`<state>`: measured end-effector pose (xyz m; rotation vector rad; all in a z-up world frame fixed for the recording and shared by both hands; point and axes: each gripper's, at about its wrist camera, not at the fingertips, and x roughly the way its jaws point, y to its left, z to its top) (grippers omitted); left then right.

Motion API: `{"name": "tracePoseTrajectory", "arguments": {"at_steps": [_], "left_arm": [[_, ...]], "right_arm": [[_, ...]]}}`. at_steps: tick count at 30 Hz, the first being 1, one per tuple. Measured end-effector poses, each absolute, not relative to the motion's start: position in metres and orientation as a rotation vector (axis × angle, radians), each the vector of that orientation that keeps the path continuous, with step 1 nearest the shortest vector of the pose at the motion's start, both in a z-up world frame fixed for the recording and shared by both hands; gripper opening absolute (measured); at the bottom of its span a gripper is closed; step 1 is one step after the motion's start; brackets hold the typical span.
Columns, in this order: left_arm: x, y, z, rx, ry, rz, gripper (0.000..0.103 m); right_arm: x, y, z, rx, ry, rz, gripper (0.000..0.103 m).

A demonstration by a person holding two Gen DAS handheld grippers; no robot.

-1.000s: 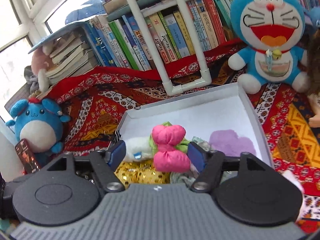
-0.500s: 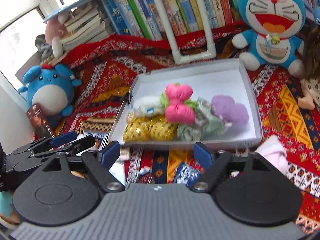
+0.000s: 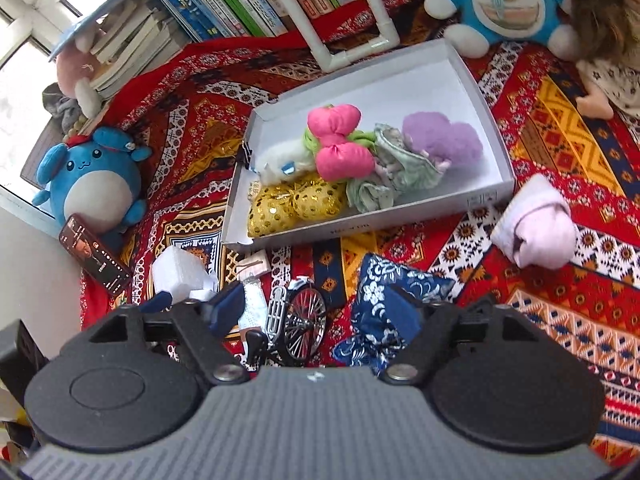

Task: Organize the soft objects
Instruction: 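Move the left tool to the crumpled white paper while the right tool approaches the blue floral pouch, then close the left gripper on the white paper while the right gripper grasps the blue pouch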

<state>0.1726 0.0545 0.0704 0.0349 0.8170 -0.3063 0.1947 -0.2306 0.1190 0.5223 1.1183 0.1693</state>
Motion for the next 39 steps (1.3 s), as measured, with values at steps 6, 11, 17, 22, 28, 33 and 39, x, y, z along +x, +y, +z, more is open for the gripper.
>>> {"name": "tracePoseTrajectory", "arguments": {"at_steps": [6, 11, 17, 22, 28, 33, 39], "left_arm": [[0.162, 0.053, 0.058, 0.056, 0.83, -0.322, 0.038], [0.159, 0.057, 0.05, 0.075, 0.809, -0.314, 0.038], [0.158, 0.059, 0.043, 0.065, 0.795, -0.325, 0.038], [0.16, 0.062, 0.039, 0.046, 0.798, -0.329, 0.038], [0.162, 0.063, 0.036, 0.039, 0.798, -0.332, 0.038], [0.165, 0.062, 0.034, 0.035, 0.794, -0.332, 0.038], [0.168, 0.059, 0.031, 0.028, 0.789, -0.313, 0.038]], "right_arm": [[0.199, -0.225, 0.108, 0.54, 1.175, 0.114, 0.069], [0.196, -0.223, 0.099, 0.548, 1.199, 0.035, 0.069], [0.19, -0.227, 0.091, 0.573, 1.192, -0.053, 0.064], [0.182, -0.225, 0.083, 0.579, 1.215, -0.072, 0.062], [0.178, -0.224, 0.074, 0.571, 1.229, -0.091, 0.062], [0.177, -0.222, 0.068, 0.563, 1.24, -0.08, 0.062], [0.179, -0.221, 0.061, 0.564, 1.253, -0.08, 0.062]]}}
